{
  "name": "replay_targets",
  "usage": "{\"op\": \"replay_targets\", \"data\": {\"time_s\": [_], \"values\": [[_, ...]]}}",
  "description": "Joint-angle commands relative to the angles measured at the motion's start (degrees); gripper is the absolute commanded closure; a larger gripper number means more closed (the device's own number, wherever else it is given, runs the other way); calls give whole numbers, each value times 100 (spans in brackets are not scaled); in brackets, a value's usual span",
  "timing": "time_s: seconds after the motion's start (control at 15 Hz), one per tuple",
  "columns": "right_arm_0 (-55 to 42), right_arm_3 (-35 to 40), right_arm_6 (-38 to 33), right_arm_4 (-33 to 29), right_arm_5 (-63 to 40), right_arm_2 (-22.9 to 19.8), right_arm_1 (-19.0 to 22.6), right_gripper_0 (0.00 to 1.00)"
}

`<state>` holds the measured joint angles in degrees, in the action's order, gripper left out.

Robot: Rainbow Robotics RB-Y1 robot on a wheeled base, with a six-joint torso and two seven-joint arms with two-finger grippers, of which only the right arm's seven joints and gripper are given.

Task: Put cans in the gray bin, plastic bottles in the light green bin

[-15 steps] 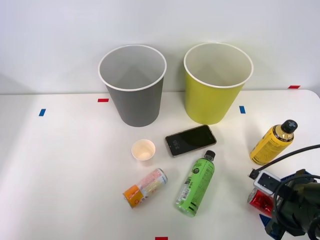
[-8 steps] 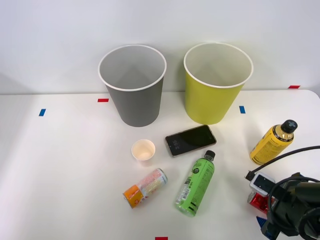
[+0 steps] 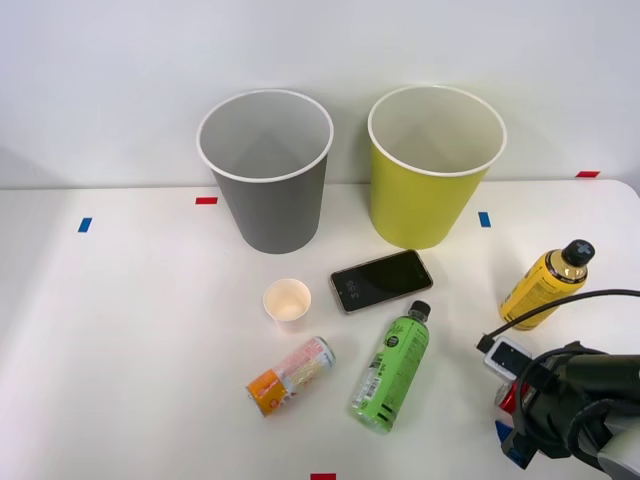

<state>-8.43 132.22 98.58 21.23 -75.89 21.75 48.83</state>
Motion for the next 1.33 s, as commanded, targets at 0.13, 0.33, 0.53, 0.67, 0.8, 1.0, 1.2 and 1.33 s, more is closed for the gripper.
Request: {"op": "replay_targets", "data": {"time_s": [0.13, 0.33, 0.53, 0.67, 0.8, 1.0, 1.2, 1.33], "values": [[113, -161, 73, -92, 21, 75, -14, 0], [139, -319, 82, -136, 232, 154, -5, 11], [148, -310, 73, -189, 232, 163, 30, 82], [148, -258, 73, -189, 232, 163, 92, 91], [148, -231, 47, -189, 241, 172, 100, 91], [131, -117, 12, -180, 241, 172, 100, 92], [87, 182, -85, -171, 390, 137, 100, 92], [-1, 516, -181, 22, 566, -74, 100, 93]]}}
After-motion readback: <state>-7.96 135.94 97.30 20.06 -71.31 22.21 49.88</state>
